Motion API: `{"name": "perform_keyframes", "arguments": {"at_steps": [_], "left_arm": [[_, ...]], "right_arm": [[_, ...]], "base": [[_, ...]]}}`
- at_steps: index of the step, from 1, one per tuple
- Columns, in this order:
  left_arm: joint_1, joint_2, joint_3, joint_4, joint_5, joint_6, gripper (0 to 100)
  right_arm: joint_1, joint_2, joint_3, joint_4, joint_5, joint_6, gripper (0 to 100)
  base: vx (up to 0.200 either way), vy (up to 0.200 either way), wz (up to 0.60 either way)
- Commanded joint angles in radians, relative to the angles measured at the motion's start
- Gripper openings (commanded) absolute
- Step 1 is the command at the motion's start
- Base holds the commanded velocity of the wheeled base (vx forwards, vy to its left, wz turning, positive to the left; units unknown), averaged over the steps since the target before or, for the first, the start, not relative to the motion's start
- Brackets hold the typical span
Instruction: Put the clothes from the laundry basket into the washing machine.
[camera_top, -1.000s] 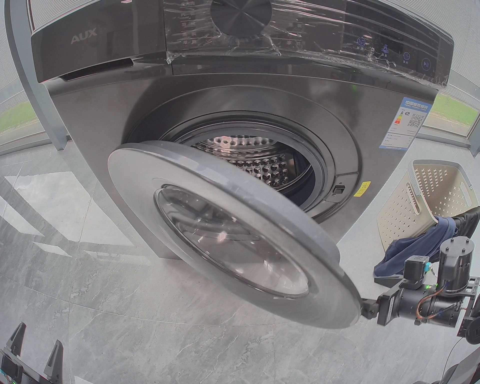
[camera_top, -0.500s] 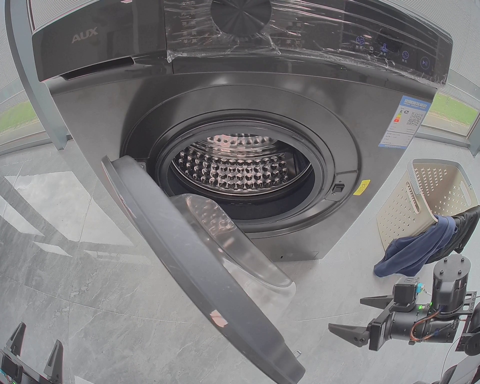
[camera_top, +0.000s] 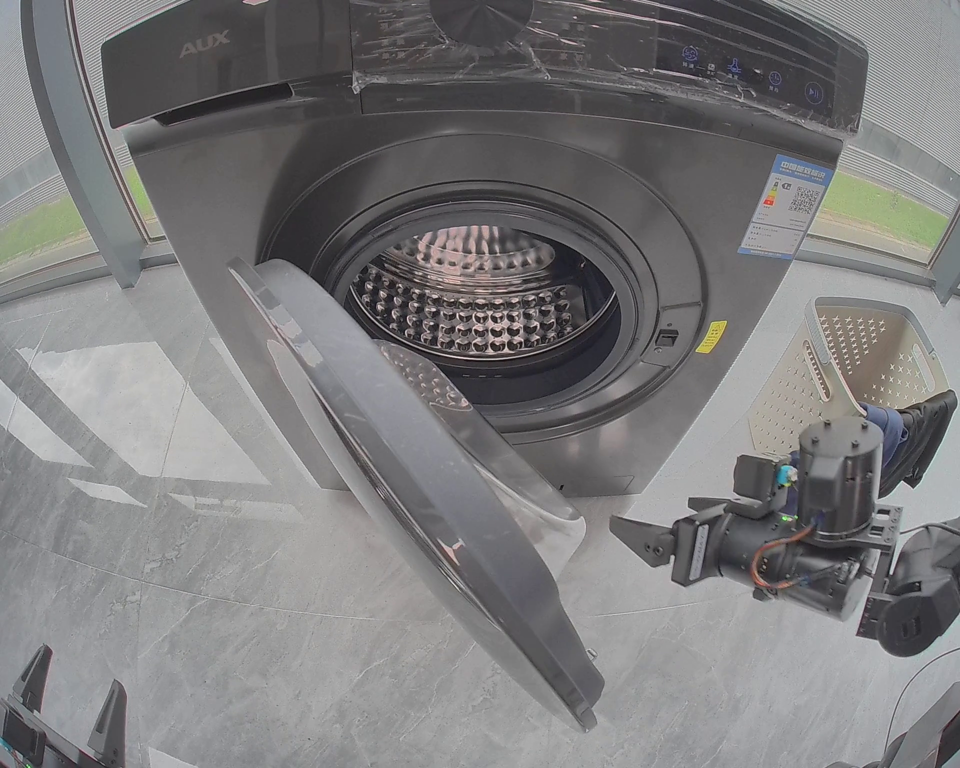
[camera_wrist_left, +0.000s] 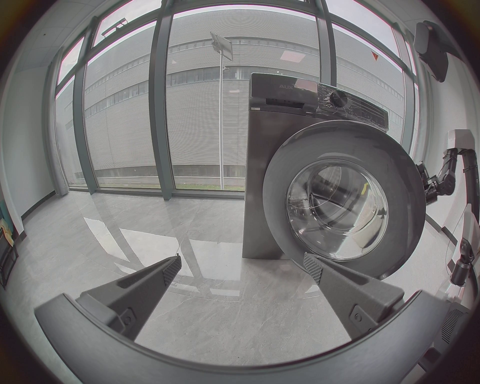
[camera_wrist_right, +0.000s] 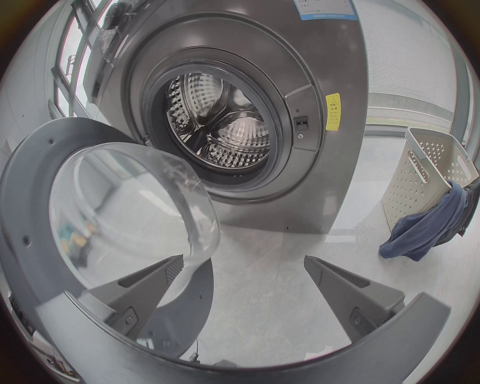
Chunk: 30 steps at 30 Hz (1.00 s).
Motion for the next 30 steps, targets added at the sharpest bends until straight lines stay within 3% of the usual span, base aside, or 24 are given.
{"name": "perform_keyframes", "arguments": {"at_steps": [1,8,19,27,30], "left_arm": [[0.0,-0.016,0.016,0.0,0.0,-0.002,100],[0.0,-0.016,0.016,0.0,0.0,-0.001,100],[0.0,-0.016,0.016,0.0,0.0,-0.001,100],[0.0,-0.016,0.016,-0.002,0.0,-0.001,100],[0.0,-0.016,0.016,-0.002,0.0,0.001,100]], "right_arm": [[-0.007,0.154,-0.119,-0.001,-0.027,-0.001,100],[-0.001,0.2,-0.142,-0.001,-0.026,-0.03,100],[0.105,0.183,-0.084,-0.001,-0.016,-0.023,100],[0.088,0.232,-0.11,-0.119,-0.019,-0.03,100],[0.08,0.274,-0.13,-0.136,-0.024,-0.03,100]], "base": [[0.0,0.0,0.0],[0.0,0.0,0.0],[0.0,0.0,0.0],[0.0,0.0,0.0],[-0.2,0.0,0.0]]}}
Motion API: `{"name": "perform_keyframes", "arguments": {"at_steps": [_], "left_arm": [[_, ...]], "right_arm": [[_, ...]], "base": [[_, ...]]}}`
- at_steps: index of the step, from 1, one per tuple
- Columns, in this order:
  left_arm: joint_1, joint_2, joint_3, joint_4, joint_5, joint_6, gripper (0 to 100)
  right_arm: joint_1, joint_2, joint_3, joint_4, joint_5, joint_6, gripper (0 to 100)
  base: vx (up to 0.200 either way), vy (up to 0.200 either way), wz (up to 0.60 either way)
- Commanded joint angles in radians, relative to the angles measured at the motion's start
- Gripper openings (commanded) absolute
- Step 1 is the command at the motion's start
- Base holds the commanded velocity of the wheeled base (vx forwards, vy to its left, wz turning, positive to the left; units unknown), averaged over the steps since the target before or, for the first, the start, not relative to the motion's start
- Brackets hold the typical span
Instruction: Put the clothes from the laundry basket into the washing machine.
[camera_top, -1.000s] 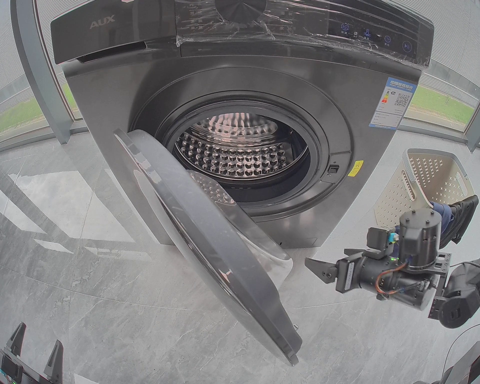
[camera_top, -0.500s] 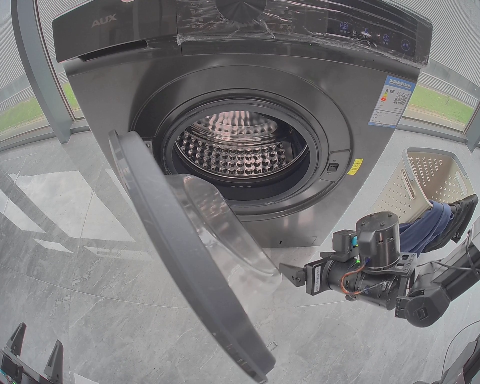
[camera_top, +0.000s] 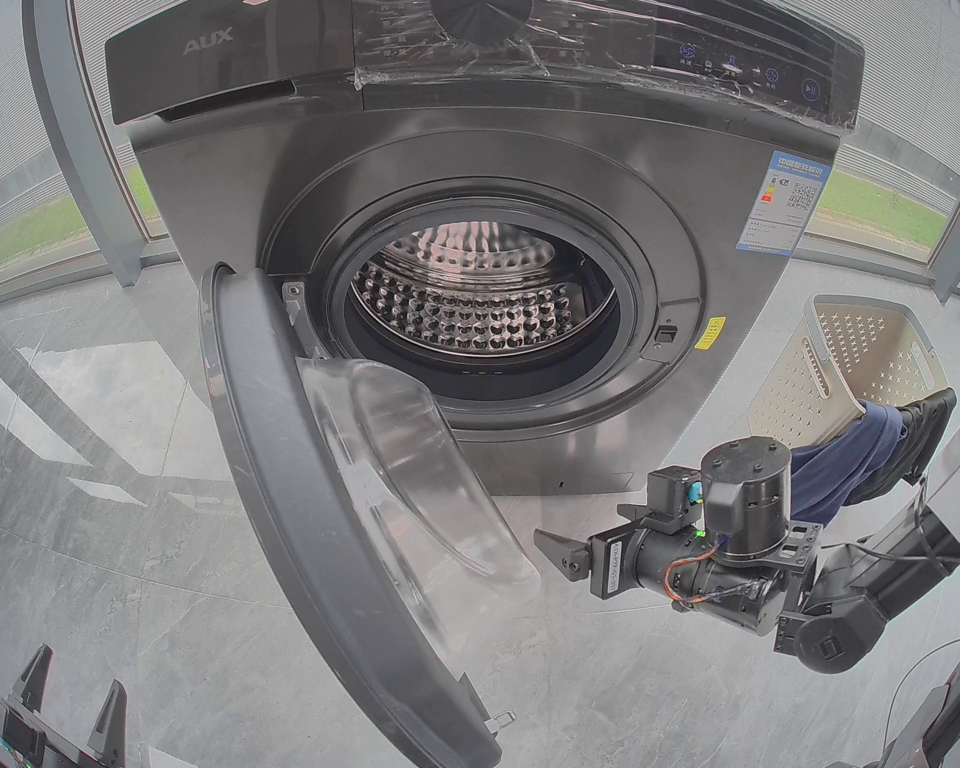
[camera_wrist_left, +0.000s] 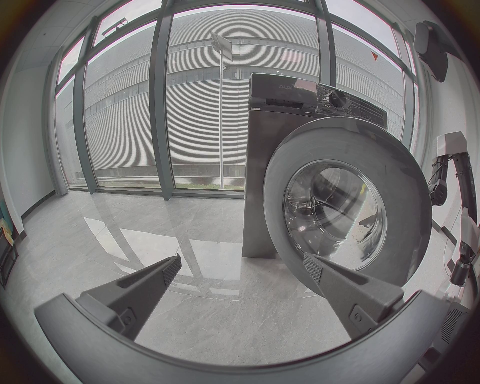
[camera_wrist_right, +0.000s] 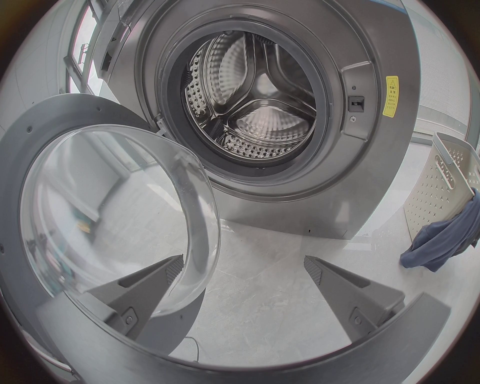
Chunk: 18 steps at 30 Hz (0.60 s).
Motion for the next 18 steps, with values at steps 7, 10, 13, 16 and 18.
{"name": "perform_keyframes", "arguments": {"at_steps": [7,10,13,16,18], "left_arm": [[0.0,-0.016,0.016,0.0,0.001,-0.001,100],[0.0,-0.016,0.016,-0.002,0.001,-0.001,100],[0.0,-0.016,0.016,-0.002,0.001,-0.001,100],[0.0,-0.016,0.016,0.0,0.001,-0.001,100],[0.0,-0.016,0.016,0.0,0.001,-0.001,100]], "right_arm": [[0.008,0.093,-0.061,-0.019,-0.002,-0.003,100],[0.042,0.108,-0.075,-0.019,0.001,-0.002,100],[0.074,0.125,-0.083,-0.047,0.004,0.001,100],[0.104,0.154,-0.084,-0.113,0.004,0.0,100],[0.105,0.165,-0.088,-0.131,0.004,-0.002,100]], "base": [[-0.171,0.0,0.0],[0.0,0.0,0.0],[0.0,0.0,0.0],[0.0,0.0,0.0],[0.0,0.0,0.0]]}}
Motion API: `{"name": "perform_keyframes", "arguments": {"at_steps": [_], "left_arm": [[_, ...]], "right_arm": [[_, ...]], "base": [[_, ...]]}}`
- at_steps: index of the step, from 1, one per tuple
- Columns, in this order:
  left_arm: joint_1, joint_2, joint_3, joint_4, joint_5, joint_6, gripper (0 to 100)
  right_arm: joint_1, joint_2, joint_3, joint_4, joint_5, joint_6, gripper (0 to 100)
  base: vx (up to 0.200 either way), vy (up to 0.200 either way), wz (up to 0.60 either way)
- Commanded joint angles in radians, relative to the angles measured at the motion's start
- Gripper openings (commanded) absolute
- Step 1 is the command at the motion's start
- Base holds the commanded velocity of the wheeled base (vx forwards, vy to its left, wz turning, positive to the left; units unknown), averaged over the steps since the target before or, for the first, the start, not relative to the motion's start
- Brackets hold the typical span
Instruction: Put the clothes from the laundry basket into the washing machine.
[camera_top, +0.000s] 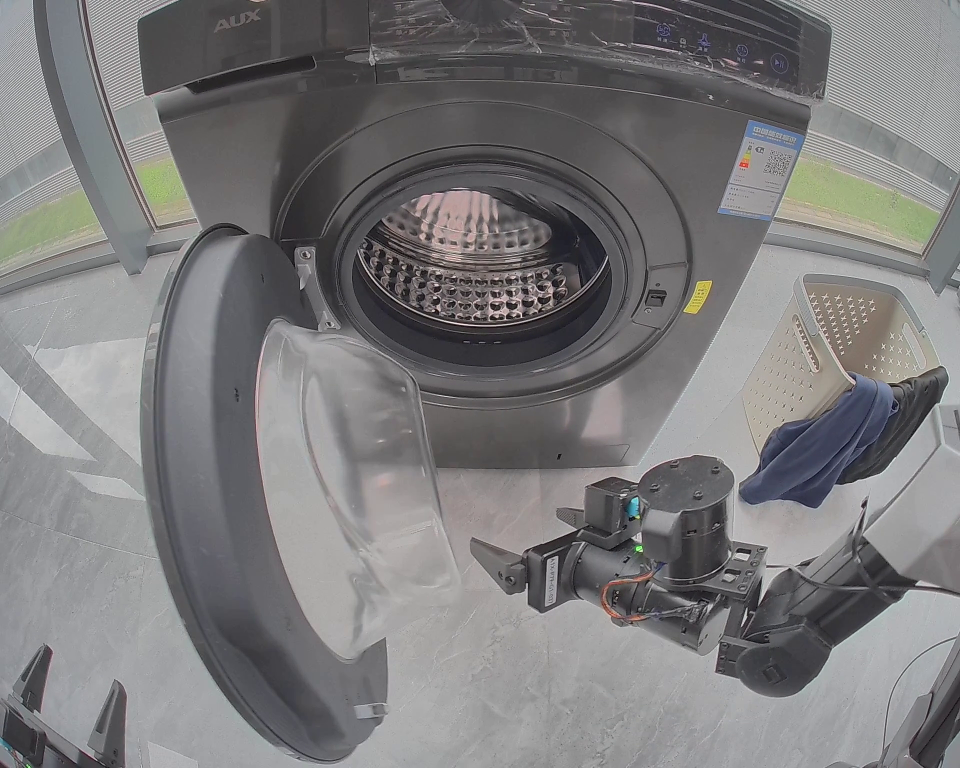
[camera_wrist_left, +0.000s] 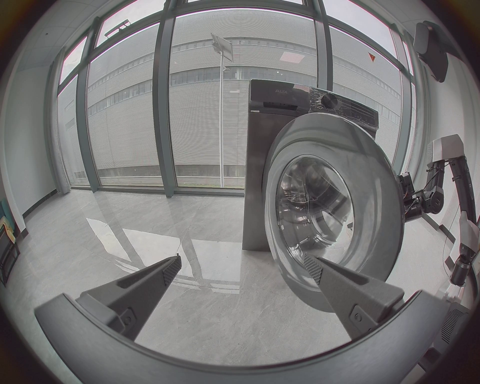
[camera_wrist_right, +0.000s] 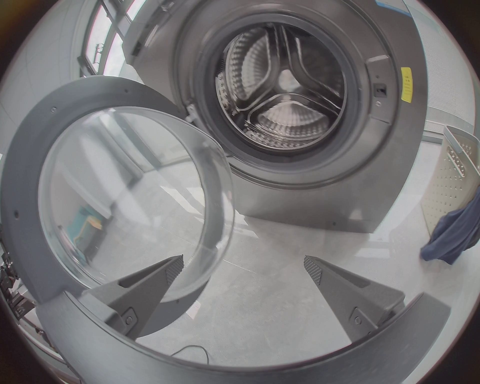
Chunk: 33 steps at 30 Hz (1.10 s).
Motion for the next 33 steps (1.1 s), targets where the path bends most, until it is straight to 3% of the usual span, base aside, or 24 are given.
{"name": "perform_keyframes", "arguments": {"at_steps": [1,6,10,16,21,27,33], "left_arm": [[0.0,-0.016,0.016,0.001,0.0,-0.001,100],[0.0,-0.016,0.016,0.001,0.0,-0.001,100],[0.0,-0.016,0.016,-0.001,0.0,-0.001,100],[0.0,-0.016,0.016,0.001,0.0,-0.002,100],[0.0,-0.016,0.016,-0.001,0.0,-0.002,100],[0.0,-0.016,0.016,-0.001,0.0,-0.002,100],[0.0,-0.016,0.016,0.001,0.0,-0.002,100]], "right_arm": [[0.016,0.043,-0.009,-0.021,0.0,-0.001,100],[-0.006,0.046,-0.036,-0.018,0.001,-0.003,100],[-0.009,0.068,-0.064,-0.018,0.001,-0.003,100],[-0.004,0.144,-0.17,-0.015,0.001,-0.004,100],[0.011,0.203,-0.227,-0.02,0.001,-0.006,100],[0.08,0.261,-0.294,-0.07,0.004,-0.006,100],[0.099,0.264,-0.292,-0.085,0.004,-0.003,100]], "base": [[0.0,0.0,0.0],[0.0,0.0,0.0],[-0.2,0.0,0.0],[-0.067,0.0,0.0],[0.0,0.0,0.0],[0.0,0.0,0.0],[0.0,0.0,0.0]]}}
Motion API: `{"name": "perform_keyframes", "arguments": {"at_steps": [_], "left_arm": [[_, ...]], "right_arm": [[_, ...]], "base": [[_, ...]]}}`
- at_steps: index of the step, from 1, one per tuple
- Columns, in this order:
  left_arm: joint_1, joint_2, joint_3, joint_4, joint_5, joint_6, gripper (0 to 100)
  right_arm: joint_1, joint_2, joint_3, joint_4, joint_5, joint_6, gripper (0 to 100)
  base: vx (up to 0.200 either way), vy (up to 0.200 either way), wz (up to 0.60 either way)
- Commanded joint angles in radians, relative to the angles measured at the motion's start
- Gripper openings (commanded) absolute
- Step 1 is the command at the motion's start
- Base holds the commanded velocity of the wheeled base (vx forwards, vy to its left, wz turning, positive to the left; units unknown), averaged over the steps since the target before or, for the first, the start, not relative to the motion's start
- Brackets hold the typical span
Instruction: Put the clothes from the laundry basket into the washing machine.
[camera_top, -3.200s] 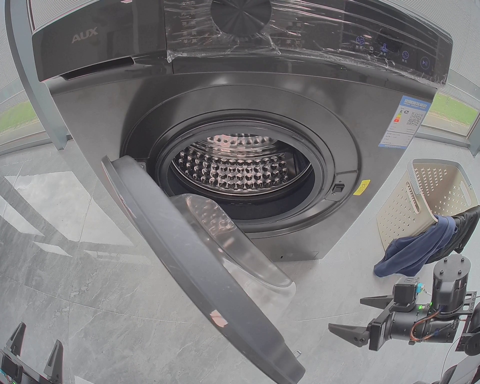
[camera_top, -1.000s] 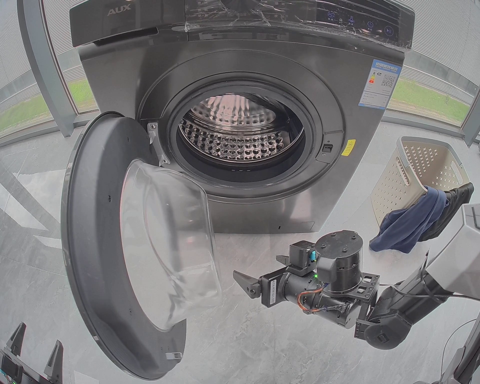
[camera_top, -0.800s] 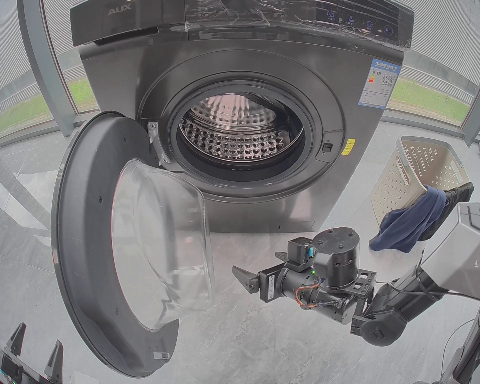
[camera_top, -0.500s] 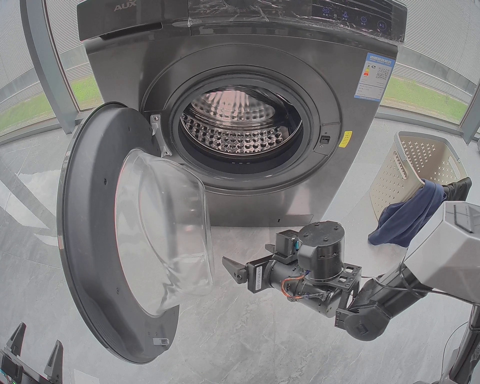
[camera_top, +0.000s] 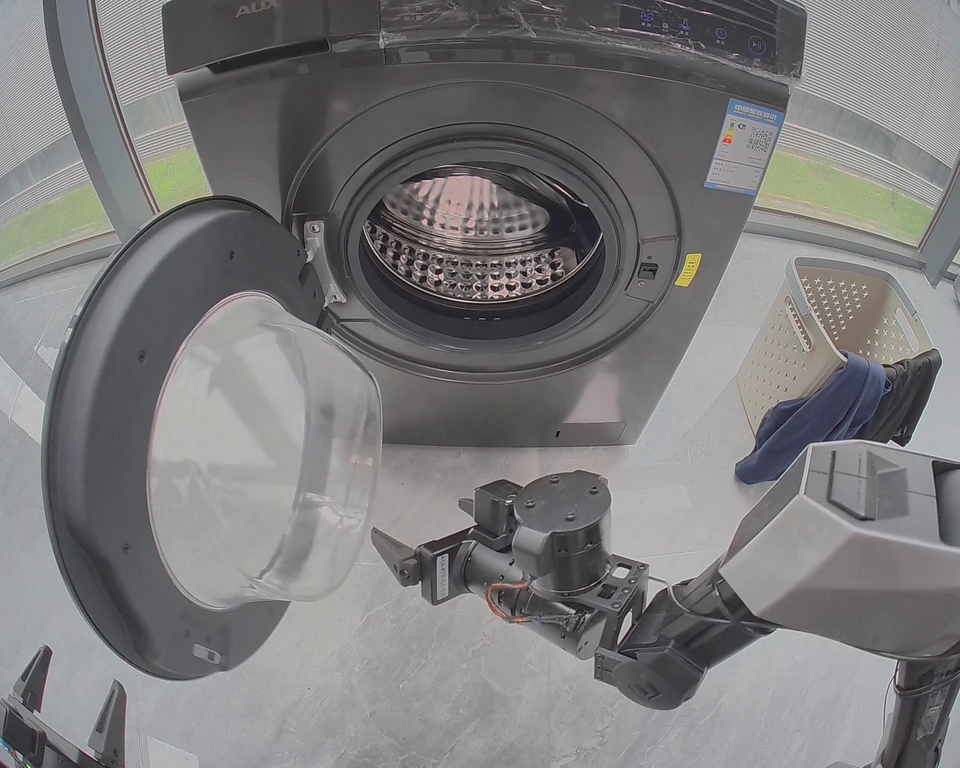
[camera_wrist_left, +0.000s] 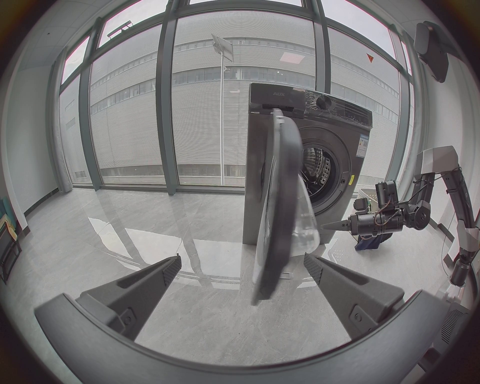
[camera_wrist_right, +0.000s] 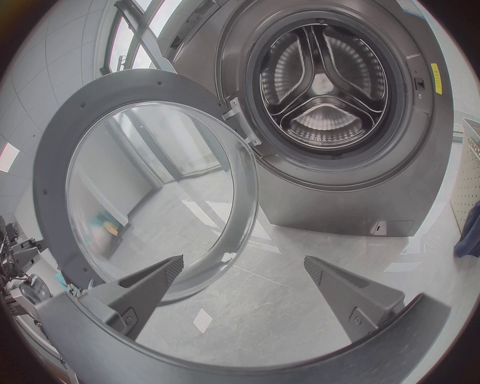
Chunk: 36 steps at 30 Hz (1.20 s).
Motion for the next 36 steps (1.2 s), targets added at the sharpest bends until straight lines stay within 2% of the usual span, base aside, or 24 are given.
{"name": "perform_keyframes", "arguments": {"at_steps": [1,7,13,14,27,30,31,33,36], "left_arm": [[0.0,-0.016,0.016,-0.001,0.0,0.001,100],[0.0,-0.016,0.016,-0.001,0.0,0.001,100],[0.0,-0.016,0.016,-0.001,0.0,-0.001,100],[0.0,-0.016,0.016,-0.001,0.0,-0.001,100],[0.0,-0.016,0.016,-0.001,0.0,-0.001,100],[0.0,-0.016,0.016,0.0,0.0,-0.001,100],[0.0,-0.016,0.016,-0.001,0.0,-0.001,100],[0.0,-0.016,0.016,0.0,0.0,-0.001,100],[0.0,-0.016,0.016,-0.001,0.0,-0.001,100]], "right_arm": [[-0.002,0.013,-0.005,-0.003,0.0,0.001,100],[-0.009,0.021,-0.051,-0.001,0.004,0.0,100],[0.015,0.099,-0.2,0.022,0.021,0.0,100],[0.015,0.099,-0.2,0.022,0.021,0.0,100],[0.078,0.343,-0.593,0.135,0.003,0.001,100],[0.08,0.372,-0.665,0.138,-0.006,0.001,100],[0.08,0.395,-0.721,0.138,-0.019,0.001,100],[0.074,0.389,-0.743,0.138,-0.026,0.001,100],[0.058,0.361,-0.715,0.138,-0.029,0.003,100]], "base": [[0.0,0.0,0.0],[0.0,0.0,0.0],[0.0,0.0,0.0],[0.0,0.0,0.0],[0.0,0.0,0.0],[0.0,0.0,0.0],[0.0,0.0,0.0],[0.0,0.0,0.0],[0.0,0.0,0.0]]}}
